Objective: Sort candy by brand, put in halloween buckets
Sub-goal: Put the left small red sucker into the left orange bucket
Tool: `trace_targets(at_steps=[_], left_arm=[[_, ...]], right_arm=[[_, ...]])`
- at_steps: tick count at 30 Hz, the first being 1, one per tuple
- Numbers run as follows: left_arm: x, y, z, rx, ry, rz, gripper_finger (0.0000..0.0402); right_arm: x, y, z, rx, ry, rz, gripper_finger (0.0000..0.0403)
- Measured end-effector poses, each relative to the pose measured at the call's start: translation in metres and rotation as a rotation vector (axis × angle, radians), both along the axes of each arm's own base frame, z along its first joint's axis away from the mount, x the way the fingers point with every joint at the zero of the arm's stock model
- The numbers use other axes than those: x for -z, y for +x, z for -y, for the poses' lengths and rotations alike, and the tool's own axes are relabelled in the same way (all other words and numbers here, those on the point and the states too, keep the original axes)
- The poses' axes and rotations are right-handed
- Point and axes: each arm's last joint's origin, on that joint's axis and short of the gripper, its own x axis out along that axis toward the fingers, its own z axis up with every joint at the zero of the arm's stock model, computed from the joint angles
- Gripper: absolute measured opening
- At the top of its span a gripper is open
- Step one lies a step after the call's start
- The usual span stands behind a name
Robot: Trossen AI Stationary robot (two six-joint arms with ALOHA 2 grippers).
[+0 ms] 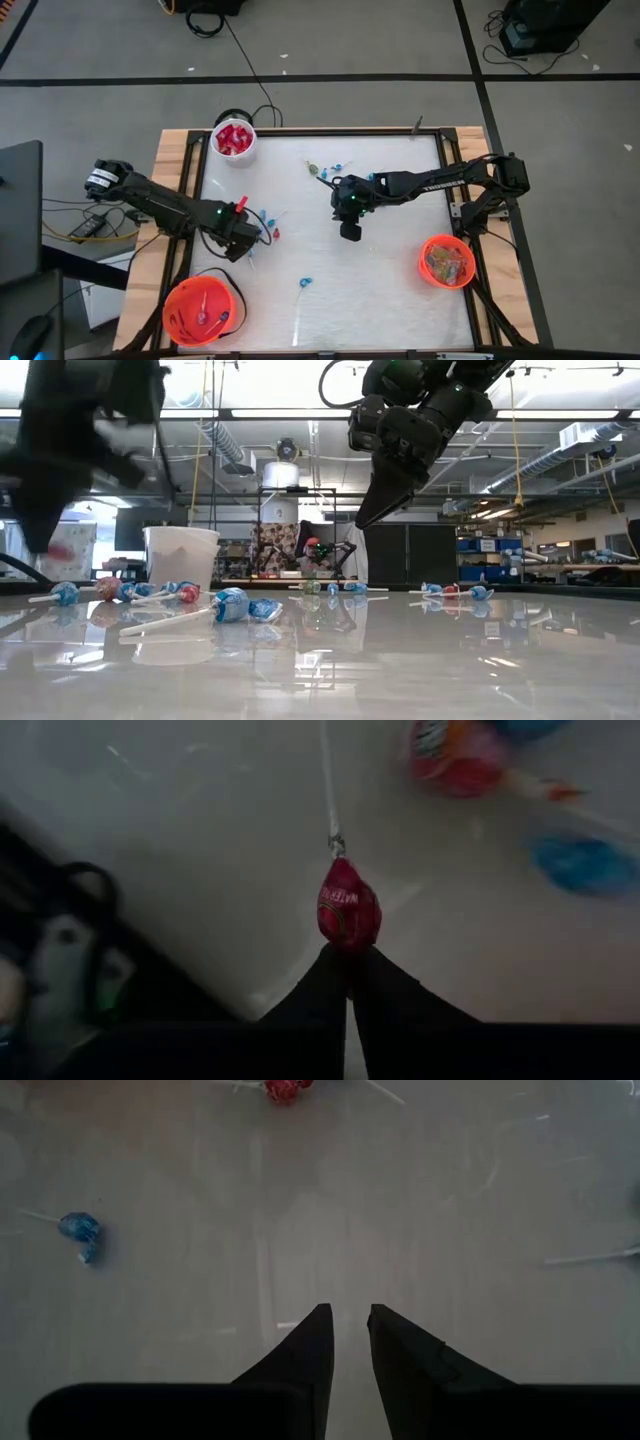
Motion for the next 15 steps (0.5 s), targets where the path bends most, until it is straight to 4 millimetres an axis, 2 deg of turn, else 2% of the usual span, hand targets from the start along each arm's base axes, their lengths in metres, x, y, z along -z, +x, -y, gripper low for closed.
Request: trace_targets(at_steps=[3,10,13,15], left_arm=[[-0.035,0.008,0.006,0.074,-0.034,-0.006,0.0019],[-0.121,0.003,0.039,0.233,-0.352,-0.019,0.0019],[-0.146,0.001,0.055,0.31,-0.426,0.072,0.0019],[-0.154,-0.003,0.066,0.373,-0.448,0.106,0.0018]], right_arm=[[0.0,0.0,0.0,0.0,0.0,0.0,0.0082],[0.0,0.0,-0.001,0.004,0.005,-0.007,0.0082],[0.001,-0.001,-0.002,0.0,0.006,-0.016,0.0082],[0.001,-0.001,-0.003,-0.002,0.006,-0.015,0.0082]])
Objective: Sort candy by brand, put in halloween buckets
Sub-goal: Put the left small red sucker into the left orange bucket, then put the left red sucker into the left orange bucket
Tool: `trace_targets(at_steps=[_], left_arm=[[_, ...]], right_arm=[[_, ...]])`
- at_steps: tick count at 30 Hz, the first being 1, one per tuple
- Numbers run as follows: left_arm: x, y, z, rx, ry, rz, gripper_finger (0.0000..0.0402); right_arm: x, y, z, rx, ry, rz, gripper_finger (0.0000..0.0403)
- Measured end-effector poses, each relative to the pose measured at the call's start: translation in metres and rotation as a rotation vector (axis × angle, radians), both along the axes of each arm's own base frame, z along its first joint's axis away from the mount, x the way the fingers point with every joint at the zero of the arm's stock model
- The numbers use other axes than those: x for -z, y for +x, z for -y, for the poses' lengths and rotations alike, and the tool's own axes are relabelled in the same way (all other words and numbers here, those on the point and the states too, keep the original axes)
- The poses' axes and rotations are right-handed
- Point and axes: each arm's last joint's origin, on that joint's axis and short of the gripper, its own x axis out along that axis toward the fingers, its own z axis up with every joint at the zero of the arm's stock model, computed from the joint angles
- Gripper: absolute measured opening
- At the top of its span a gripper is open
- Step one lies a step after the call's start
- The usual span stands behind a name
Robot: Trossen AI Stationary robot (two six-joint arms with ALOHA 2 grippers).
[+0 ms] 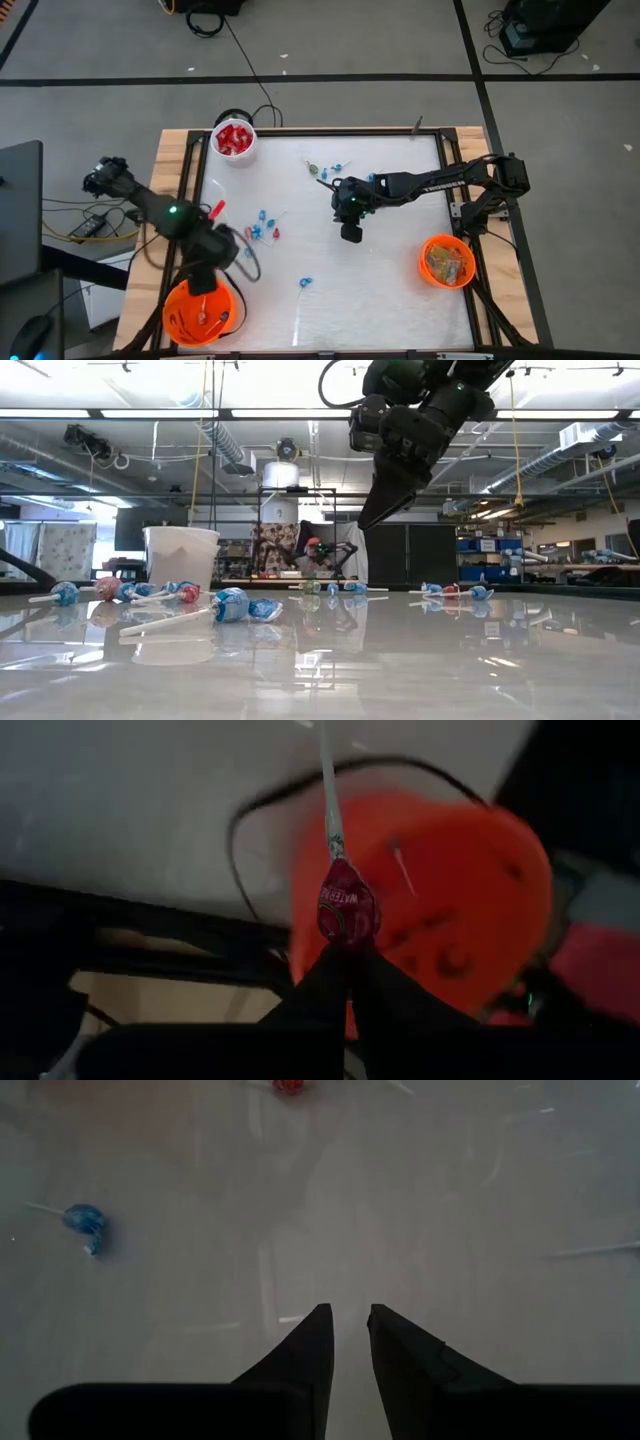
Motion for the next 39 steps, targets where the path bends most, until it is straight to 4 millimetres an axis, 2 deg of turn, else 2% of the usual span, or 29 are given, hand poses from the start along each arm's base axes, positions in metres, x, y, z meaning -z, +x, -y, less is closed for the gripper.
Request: trace_targets(at_steps=[4,10,15,21,29,39], left_arm=[[-0.001,-0.008,0.018,0.049,-0.094,-0.037,0.0018],[0.005,-0.02,0.044,0.048,-0.109,-0.17,0.0018],[0.014,-0.02,0.059,0.076,-0.088,-0.223,0.0018],[0.032,-0.011,0.077,0.092,-0.117,-0.372,0.0018],[0.045,-0.002,0.08,0.138,-0.038,-0.34,0.0036],[0.045,0.003,0.074,0.116,-0.025,-0.333,0.0125]], right_arm=[[0.0,0.0,-0.001,0.001,0.002,0.0,0.0082],[-0.001,0.002,-0.002,0.004,0.002,0.022,0.0082],[-0.006,0.007,-0.001,0.007,-0.047,0.094,0.0082],[0.003,0.017,-0.005,-0.03,-0.084,0.131,0.0091],[0.01,0.02,0.0,0.003,-0.1,0.119,0.0103],[0.009,0.02,-0.001,-0.007,-0.087,0.118,0.0103]])
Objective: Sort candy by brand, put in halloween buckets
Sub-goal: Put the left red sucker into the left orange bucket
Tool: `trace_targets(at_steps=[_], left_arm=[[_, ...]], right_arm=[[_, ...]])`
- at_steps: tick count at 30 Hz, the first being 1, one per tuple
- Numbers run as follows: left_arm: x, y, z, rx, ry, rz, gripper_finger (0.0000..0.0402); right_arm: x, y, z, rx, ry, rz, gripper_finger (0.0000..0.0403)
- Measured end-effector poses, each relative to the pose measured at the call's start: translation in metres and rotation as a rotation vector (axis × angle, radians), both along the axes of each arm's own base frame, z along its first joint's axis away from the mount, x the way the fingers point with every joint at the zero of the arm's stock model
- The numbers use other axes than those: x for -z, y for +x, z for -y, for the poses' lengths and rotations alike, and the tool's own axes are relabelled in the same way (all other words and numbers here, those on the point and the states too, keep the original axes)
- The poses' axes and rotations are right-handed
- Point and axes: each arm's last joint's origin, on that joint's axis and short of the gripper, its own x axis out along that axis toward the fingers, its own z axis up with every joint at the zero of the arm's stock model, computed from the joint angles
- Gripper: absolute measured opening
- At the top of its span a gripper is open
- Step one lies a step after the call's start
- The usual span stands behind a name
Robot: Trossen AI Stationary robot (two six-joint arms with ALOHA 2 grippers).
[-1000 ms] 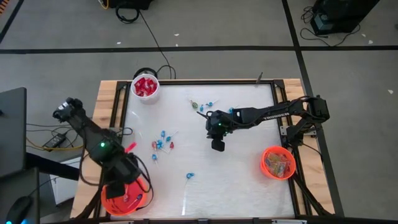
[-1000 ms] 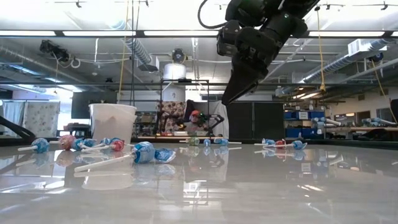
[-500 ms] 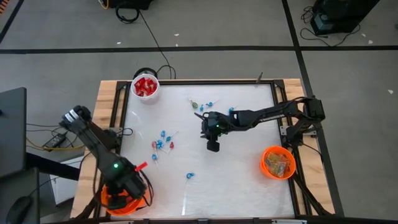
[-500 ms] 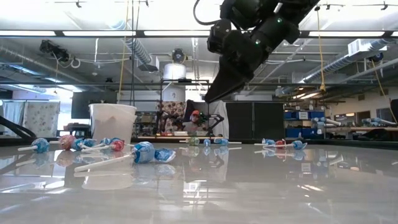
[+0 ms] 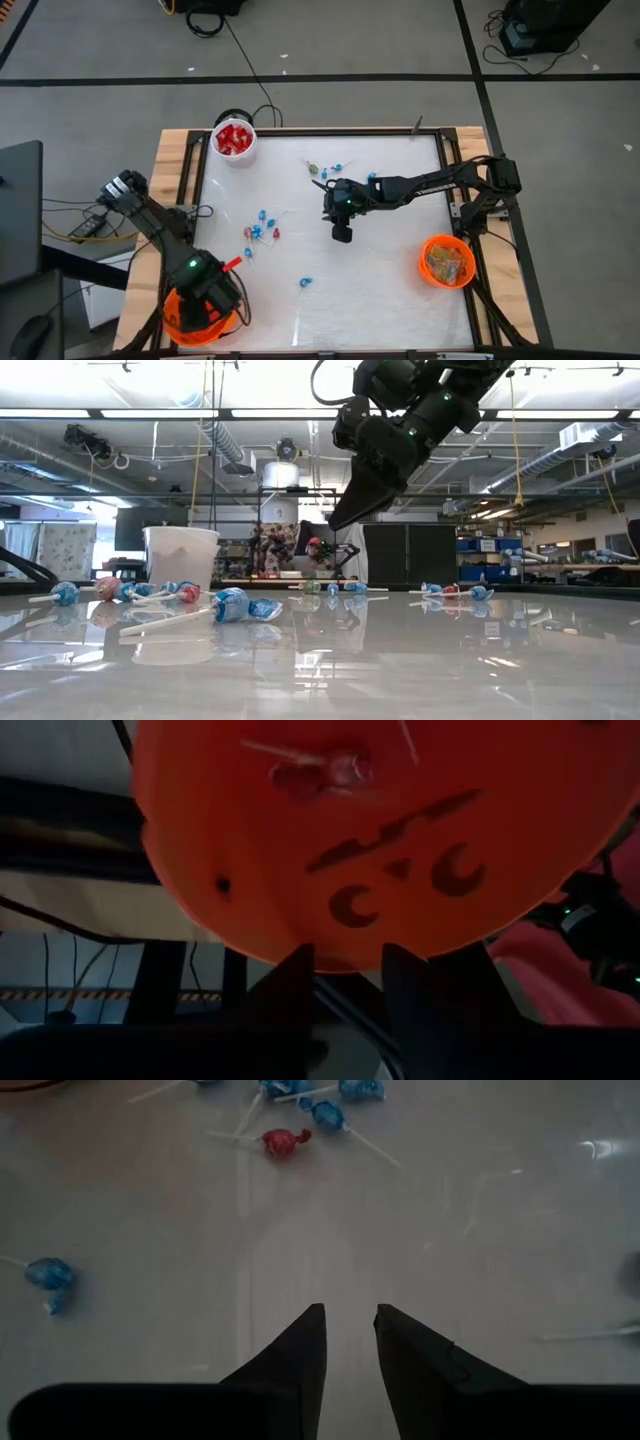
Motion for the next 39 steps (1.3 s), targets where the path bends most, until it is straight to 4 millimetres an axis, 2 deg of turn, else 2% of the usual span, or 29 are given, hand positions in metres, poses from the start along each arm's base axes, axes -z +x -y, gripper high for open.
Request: trace_targets(at_steps=[4,6,10,16,20,25,28,31,36,39], left_arm=[[0.001,0.012,-0.012,0.012,0.015,0.067,0.0147],[0.002,0.021,-0.023,0.025,0.125,0.17,0.0149],[0.003,0.04,-0.05,0.007,0.48,0.411,0.015],[0.009,0.065,-0.087,-0.121,0.639,0.5,0.015],[0.038,0.072,-0.109,-0.188,0.675,0.468,0.015],[0.087,0.065,-0.132,-0.267,0.675,0.369,0.0159],[0.11,0.059,-0.144,-0.335,0.661,0.32,0.0186],[0.123,0.054,-0.154,-0.399,0.674,0.304,0.0226],[0.132,0.057,-0.161,-0.46,0.635,0.332,0.0299],[0.133,0.061,-0.16,-0.473,0.591,0.355,0.0328]], right_arm=[[0.0,0.0,0.0,0.0,0.0,-0.001,0.0103],[0.001,-0.001,0.0,-0.003,0.007,-0.011,0.0103],[0.003,-0.003,-0.001,-0.005,0.045,-0.044,0.0103],[0.005,-0.006,-0.002,0.019,0.072,-0.077,0.0103],[0.006,-0.007,-0.002,0.026,0.078,-0.101,0.0103],[0.008,-0.009,-0.002,0.027,0.079,-0.127,0.0103],[0.008,-0.01,-0.002,0.027,0.079,-0.131,0.0103],[0.008,-0.01,-0.002,0.027,0.079,-0.131,0.0103],[0.008,-0.01,-0.001,0.03,0.079,-0.13,0.0103],[0.008,-0.01,-0.001,0.03,0.079,-0.131,0.0103]])
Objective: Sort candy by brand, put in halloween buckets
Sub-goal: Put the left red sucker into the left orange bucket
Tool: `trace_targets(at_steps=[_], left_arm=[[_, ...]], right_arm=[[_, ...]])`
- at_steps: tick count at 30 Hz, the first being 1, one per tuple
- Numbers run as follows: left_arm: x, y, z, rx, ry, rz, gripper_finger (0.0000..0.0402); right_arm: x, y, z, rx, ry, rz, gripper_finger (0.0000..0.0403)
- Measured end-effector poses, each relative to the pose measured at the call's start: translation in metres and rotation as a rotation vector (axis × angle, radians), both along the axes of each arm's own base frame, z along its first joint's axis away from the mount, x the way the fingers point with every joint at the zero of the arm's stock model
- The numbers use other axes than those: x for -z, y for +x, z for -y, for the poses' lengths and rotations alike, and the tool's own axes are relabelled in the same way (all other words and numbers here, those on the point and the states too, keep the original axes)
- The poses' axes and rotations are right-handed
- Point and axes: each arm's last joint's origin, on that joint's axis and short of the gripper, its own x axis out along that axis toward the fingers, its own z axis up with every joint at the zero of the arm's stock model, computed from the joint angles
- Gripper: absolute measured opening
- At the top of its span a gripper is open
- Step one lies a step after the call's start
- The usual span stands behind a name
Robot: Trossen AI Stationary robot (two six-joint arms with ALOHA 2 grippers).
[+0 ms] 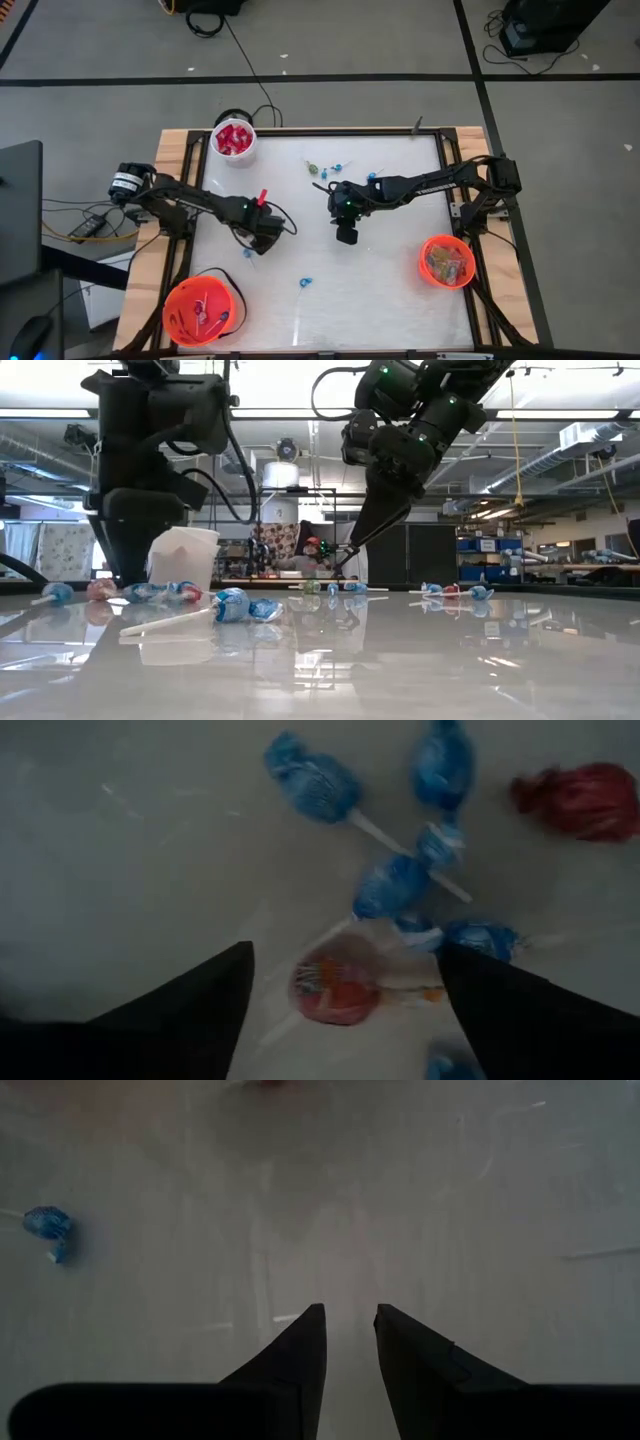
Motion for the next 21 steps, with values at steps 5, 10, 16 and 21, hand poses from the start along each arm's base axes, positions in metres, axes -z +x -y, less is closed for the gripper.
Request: trace_targets(at_steps=[5,10,16,21], left_arm=[[0.0002,0.0004,0.0012,-0.008,-0.028,0.003,0.0337],[0.0002,0.0001,0.0017,0.051,-0.043,-0.011,0.0318],[-0.0012,-0.0034,0.0032,0.293,-0.128,-0.091,0.0285],[-0.0039,-0.0022,0.0029,0.414,-0.131,-0.105,0.027]], right_arm=[[0.0002,-0.0003,0.0,0.0,0.0,-0.004,0.0103],[0.0005,-0.0007,0.0,0.002,0.002,-0.008,0.0103],[0.0005,-0.0007,0.0,0.006,0.005,-0.009,0.0103],[0.0004,-0.0006,0.0,0.006,0.005,-0.008,0.0103]])
